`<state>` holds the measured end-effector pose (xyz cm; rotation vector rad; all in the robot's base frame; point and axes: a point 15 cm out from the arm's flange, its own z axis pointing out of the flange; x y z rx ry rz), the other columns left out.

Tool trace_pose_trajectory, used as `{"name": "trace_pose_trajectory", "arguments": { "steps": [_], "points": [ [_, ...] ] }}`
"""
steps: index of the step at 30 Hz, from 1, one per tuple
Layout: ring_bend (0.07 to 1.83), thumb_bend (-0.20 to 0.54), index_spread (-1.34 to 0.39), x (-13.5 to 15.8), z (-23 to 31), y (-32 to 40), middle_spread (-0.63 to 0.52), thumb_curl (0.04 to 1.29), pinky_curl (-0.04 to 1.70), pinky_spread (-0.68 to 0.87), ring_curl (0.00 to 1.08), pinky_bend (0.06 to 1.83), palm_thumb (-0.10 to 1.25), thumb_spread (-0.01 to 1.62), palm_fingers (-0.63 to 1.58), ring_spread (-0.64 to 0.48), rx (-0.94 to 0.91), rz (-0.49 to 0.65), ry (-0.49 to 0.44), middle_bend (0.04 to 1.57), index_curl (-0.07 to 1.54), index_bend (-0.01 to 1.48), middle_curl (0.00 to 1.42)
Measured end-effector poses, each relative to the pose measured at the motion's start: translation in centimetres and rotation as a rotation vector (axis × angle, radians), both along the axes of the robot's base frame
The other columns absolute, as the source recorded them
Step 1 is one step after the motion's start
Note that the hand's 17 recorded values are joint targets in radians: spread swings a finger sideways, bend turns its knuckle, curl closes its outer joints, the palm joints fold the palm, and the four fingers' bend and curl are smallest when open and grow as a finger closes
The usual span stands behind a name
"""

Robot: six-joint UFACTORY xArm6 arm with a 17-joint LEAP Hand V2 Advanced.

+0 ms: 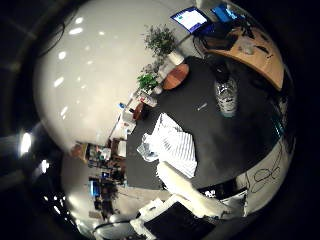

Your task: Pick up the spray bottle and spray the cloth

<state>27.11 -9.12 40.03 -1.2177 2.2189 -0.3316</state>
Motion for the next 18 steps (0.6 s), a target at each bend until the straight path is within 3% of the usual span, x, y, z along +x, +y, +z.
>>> {"name": "trace_pose_trajectory", "arguments": {
  "steps": [12,18],
  "points": [
    [0.46,-0.031,-0.12,-1.4,-0.8,-5.7,0.22,0.35,0.21,0.67,0.25,1.18,0.48,0.94,0.03,0.33,-0.002,-0.107,-0.016,0.19,0.28,0.16,0.32],
    [0.47,-0.033,-0.12,-1.6,-2.3,-9.2,0.22,0.34,0.2,0.65,0.25,1.19,0.45,0.94,0.03,0.33,0.05,-0.154,-0.069,0.2,0.28,0.16,0.33]
  ]
}}
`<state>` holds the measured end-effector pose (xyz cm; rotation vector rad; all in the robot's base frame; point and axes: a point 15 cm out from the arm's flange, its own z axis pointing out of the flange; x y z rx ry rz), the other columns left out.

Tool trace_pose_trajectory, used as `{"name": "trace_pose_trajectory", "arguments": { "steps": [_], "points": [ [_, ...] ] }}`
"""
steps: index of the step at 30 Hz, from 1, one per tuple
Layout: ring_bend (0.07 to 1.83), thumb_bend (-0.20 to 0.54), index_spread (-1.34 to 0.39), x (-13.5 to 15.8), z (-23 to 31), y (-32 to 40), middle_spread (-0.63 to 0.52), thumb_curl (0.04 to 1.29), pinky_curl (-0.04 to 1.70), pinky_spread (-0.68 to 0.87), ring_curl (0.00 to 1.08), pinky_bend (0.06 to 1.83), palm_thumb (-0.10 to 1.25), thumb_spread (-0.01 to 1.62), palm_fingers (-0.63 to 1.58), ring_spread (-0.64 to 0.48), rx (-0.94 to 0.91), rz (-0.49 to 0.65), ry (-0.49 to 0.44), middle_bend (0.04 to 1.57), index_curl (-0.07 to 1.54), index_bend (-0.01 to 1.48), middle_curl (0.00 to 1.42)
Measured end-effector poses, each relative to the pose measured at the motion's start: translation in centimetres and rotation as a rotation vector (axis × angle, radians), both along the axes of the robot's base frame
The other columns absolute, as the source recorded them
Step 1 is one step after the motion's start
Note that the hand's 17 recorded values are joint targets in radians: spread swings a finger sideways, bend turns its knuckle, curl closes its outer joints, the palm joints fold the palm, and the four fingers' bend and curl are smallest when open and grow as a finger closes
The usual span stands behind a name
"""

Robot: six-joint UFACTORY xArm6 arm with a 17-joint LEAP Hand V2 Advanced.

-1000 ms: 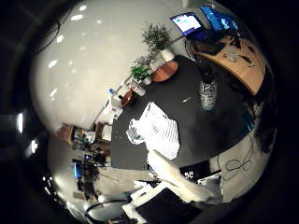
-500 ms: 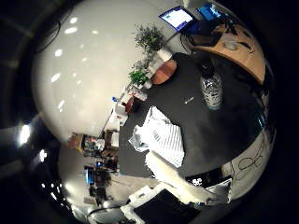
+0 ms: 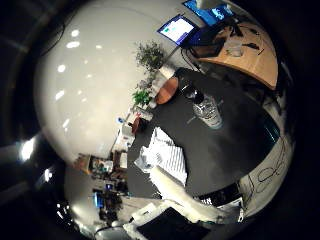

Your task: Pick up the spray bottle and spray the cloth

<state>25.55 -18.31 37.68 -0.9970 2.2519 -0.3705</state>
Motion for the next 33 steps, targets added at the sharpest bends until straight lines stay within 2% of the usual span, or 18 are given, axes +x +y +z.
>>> {"name": "trace_pose_trajectory", "arguments": {
  "steps": [8,15,26,33],
  "points": [
    [0.49,-0.032,-0.1,2.0,-1.7,-2.1,0.23,0.34,0.19,0.65,0.25,1.21,0.43,0.95,0.01,0.33,0.045,-0.062,-0.098,0.2,0.28,0.15,0.33],
    [0.45,-0.029,-0.08,4.9,-3.3,0.5,0.25,0.34,0.19,0.64,0.24,1.21,0.44,0.96,-0.03,0.35,0.133,-0.066,-0.216,0.19,0.27,0.16,0.32],
    [0.42,-0.029,-0.07,6.4,-5.7,2.1,0.26,0.33,0.18,0.64,0.24,1.15,0.44,0.98,-0.04,0.35,0.209,-0.119,-0.298,0.18,0.26,0.15,0.3],
    [0.41,-0.029,-0.06,6.3,-7.4,1.4,0.26,0.33,0.19,0.63,0.24,1.13,0.44,0.98,-0.04,0.35,0.192,-0.14,-0.3,0.18,0.26,0.15,0.3]
  ]
}}
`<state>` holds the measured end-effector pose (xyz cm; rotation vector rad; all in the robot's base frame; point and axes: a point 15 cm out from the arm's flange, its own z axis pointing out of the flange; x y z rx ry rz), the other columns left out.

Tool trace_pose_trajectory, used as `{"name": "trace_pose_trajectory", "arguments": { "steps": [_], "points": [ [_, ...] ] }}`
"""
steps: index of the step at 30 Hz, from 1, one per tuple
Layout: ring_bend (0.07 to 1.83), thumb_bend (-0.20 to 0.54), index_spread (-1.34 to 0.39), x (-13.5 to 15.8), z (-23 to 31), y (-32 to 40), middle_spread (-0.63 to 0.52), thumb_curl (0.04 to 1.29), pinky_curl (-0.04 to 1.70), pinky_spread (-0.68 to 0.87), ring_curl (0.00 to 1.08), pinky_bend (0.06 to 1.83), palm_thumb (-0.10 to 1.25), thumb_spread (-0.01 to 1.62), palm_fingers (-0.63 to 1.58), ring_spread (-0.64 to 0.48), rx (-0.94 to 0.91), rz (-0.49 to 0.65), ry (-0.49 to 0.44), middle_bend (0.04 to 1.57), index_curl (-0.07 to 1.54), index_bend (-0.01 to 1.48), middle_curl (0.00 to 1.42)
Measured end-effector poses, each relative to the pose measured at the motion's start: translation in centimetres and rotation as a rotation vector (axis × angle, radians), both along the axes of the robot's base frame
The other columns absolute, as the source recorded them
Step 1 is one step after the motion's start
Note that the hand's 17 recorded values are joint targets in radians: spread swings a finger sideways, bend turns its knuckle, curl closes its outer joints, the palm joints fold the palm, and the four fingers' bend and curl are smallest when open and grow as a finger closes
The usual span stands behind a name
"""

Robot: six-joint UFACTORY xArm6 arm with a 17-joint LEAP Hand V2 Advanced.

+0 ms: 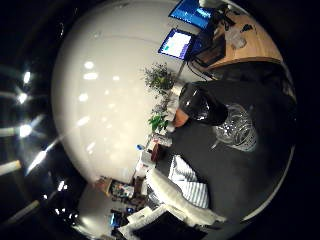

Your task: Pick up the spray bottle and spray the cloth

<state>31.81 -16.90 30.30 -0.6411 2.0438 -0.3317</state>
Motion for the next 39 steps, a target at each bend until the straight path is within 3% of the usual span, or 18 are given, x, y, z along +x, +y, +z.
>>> {"name": "trace_pose_trajectory", "arguments": {
  "steps": [19,39],
  "points": [
    [0.4,-0.03,-0.06,2.3,-0.6,-4.2,0.26,0.33,0.2,0.64,0.26,1.12,0.43,0.99,-0.04,0.36,0.011,-0.089,0.031,0.18,0.26,0.15,0.28],
    [0.4,-0.029,-0.06,7.0,-1.1,0.7,0.26,0.33,0.21,0.63,0.26,1.1,0.41,0.98,-0.05,0.36,0.113,0.024,0.013,0.18,0.25,0.15,0.27]
  ]
}}
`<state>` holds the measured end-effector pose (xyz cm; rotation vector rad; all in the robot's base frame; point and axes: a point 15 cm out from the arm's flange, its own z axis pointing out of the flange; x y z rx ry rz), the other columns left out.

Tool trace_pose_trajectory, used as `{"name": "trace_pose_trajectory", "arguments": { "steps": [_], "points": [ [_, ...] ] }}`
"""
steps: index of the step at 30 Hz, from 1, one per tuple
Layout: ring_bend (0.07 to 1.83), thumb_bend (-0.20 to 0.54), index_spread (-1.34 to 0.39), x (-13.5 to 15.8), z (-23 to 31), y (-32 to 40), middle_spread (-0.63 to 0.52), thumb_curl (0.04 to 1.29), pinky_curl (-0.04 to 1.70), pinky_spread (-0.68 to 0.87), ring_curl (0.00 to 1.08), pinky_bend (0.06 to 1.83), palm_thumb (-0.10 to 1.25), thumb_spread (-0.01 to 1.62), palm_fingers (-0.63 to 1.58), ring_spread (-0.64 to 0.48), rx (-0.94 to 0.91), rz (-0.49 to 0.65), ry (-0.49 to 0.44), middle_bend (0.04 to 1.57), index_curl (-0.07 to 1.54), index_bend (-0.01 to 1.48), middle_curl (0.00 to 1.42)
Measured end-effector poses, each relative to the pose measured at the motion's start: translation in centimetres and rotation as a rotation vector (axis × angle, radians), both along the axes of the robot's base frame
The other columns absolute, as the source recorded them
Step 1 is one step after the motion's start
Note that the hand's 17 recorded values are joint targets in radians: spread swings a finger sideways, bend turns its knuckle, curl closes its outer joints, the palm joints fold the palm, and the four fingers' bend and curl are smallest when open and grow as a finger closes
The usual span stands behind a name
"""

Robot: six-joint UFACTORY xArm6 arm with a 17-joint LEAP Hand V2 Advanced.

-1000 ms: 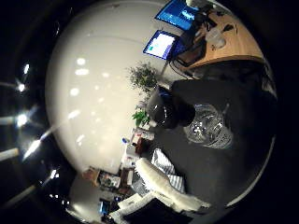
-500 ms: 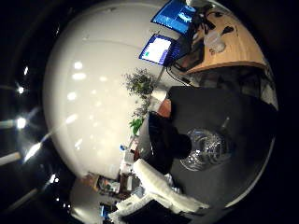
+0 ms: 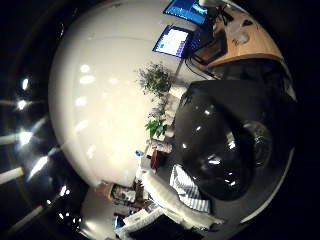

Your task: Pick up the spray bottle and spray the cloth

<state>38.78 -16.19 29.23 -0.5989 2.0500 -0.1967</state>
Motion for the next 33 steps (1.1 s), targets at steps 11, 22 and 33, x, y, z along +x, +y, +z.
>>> {"name": "trace_pose_trajectory", "arguments": {
  "steps": [11,22,33],
  "points": [
    [0.4,-0.03,-0.06,1.2,-2.4,1.9,0.26,0.33,0.21,0.63,0.26,1.09,0.4,0.99,-0.05,0.36,0.031,0.05,0.018,0.18,0.25,0.15,0.27],
    [0.55,0.004,-0.32,1.8,-2.4,1.8,-0.1,0.37,0.12,0.6,0.27,0.9,0.74,1.08,0.41,-0.04,0.089,0.002,-0.008,0.35,0.31,0.22,0.35],
    [0.72,-0.01,-0.6,2.4,-1.2,0.9,-0.47,0.42,-0.02,0.48,0.27,0.62,1.01,1.15,0.87,-0.56,0.092,-0.037,-0.064,0.63,0.47,0.42,0.46]
  ]
}}
